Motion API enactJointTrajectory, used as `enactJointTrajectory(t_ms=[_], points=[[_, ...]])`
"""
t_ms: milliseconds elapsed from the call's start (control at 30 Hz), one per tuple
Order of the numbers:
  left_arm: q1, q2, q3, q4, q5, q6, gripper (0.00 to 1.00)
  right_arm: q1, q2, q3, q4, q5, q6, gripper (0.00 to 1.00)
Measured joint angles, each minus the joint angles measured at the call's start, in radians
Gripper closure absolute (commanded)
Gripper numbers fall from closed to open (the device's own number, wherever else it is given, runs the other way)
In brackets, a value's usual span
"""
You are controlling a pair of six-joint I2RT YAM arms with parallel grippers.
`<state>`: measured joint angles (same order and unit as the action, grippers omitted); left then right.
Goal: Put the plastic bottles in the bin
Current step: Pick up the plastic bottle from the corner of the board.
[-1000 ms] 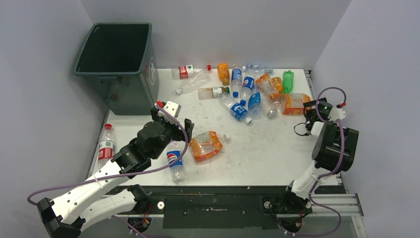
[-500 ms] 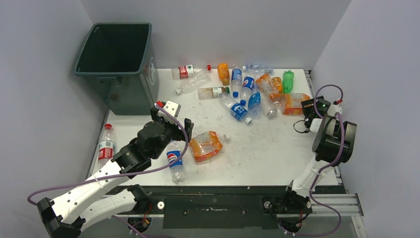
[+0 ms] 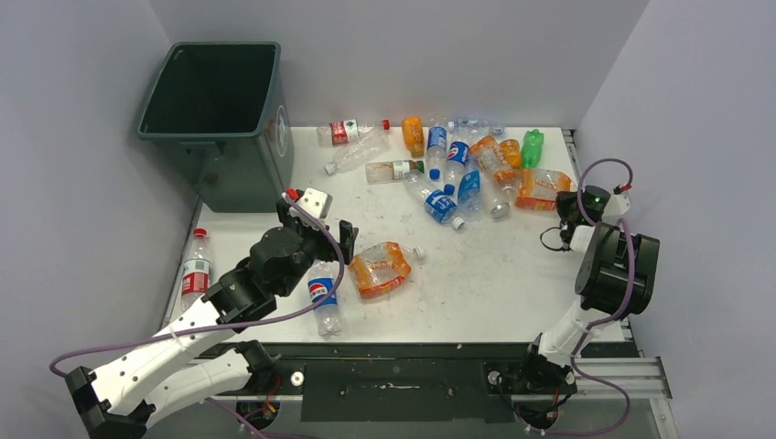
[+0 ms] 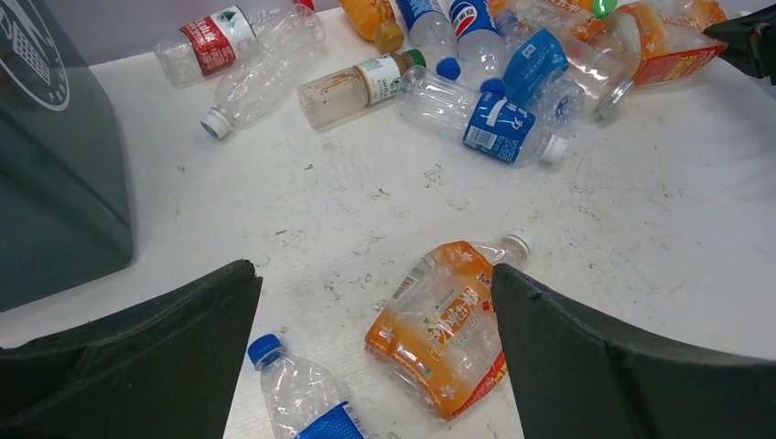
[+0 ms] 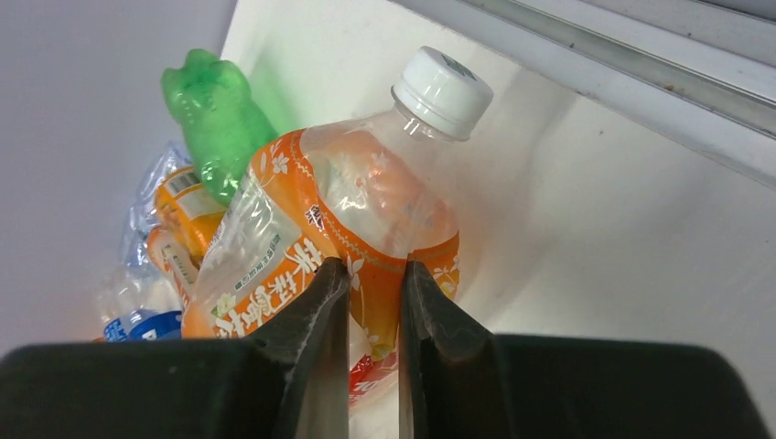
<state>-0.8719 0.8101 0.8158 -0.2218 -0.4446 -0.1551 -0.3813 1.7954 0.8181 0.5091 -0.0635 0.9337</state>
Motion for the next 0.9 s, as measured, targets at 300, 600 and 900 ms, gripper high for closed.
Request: enactJointTrajectory(t_ms=[300,600,900], points=[[-0.011,-0.015,0.0,0.0,-0.005,-0.015,0.02,0.037,-0.191,-0.034,-0.042,-0.001,-0.003,0.95],[-0.018,-0.031,-0.01,0.019,-0.005,-0.027,0.03,0.261,-0.546,-0.159,-0.105,0.037,-0.036,0.95],[-0.03,-0.124,-0.078,0.121,0.034,-0.031,0.04,0.705,-0.942,-0.158,-0.247,0.009,-0.207,0.95]])
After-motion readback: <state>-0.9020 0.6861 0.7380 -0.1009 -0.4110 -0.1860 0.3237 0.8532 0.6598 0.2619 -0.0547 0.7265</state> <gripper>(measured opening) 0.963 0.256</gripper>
